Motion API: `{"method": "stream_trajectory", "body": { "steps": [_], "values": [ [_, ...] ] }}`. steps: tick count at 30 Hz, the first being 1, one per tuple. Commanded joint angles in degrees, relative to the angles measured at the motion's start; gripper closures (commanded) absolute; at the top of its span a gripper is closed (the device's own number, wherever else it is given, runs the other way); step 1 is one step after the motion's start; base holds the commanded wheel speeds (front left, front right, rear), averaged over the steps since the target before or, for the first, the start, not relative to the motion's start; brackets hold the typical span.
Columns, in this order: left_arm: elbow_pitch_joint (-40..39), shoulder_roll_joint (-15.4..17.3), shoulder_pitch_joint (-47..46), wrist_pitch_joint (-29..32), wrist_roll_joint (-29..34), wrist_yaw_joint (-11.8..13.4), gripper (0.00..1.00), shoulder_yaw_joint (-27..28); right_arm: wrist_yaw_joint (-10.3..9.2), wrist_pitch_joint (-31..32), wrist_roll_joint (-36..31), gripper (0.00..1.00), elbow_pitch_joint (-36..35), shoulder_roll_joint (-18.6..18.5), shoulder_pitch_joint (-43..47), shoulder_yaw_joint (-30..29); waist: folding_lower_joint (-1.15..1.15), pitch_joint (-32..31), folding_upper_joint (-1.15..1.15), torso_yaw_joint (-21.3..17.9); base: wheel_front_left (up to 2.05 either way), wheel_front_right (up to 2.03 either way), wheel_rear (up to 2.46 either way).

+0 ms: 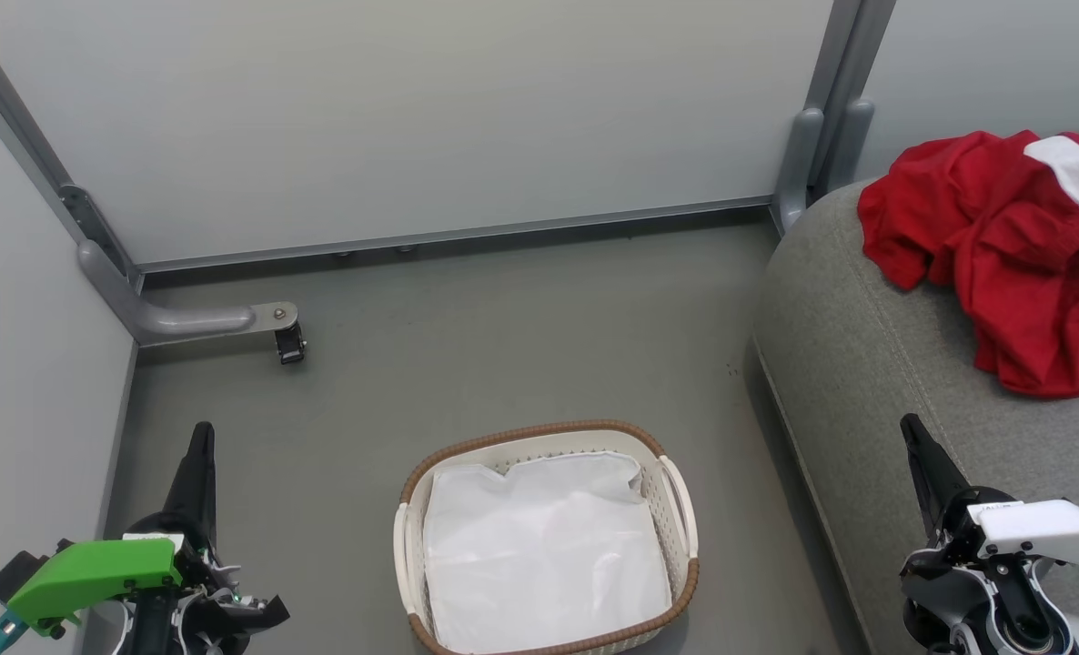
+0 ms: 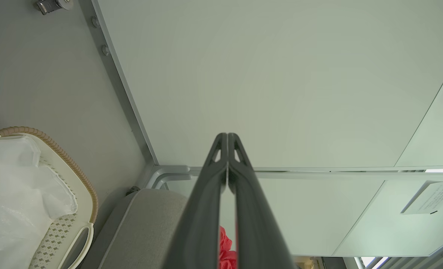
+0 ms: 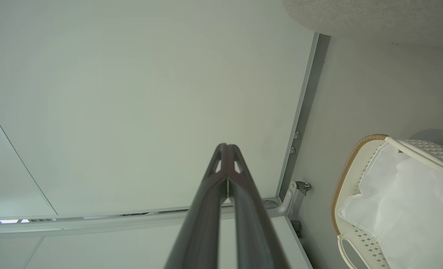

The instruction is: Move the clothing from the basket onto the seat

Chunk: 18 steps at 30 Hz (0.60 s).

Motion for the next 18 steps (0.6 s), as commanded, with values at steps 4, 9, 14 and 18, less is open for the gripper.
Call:
{"method": "stream_trajectory", "body": {
  "steps": [4,9,14,18],
  "values": [
    [-0.1,0.3,-0.6,0.1,-0.2,-0.3,1.0,0.1,0.0,0.2,0.2,1.0,-0.2,-0.4,-0.4,-0.1,0.0,0.0,0.0,0.0,0.0,0.0,0.0],
    [-0.1,0.3,-0.6,0.2,-0.2,-0.3,1.0,0.1,0.0,0.2,0.2,1.0,-0.2,-0.4,-0.4,-0.1,0.0,0.0,0.0,0.0,0.0,0.0,0.0],
    [-0.1,0.3,-0.6,0.1,-0.2,-0.3,1.0,0.1,0.0,0.2,0.2,1.0,-0.2,-0.4,-0.4,-0.1,0.0,0.0,0.0,0.0,0.0,0.0,0.0],
    [-0.1,0.3,-0.6,0.1,-0.2,-0.3,1.0,0.1,0.0,0.2,0.2,1.0,-0.2,-0.4,-0.4,-0.1,0.0,0.0,0.0,0.0,0.0,0.0,0.0]
  ]
}}
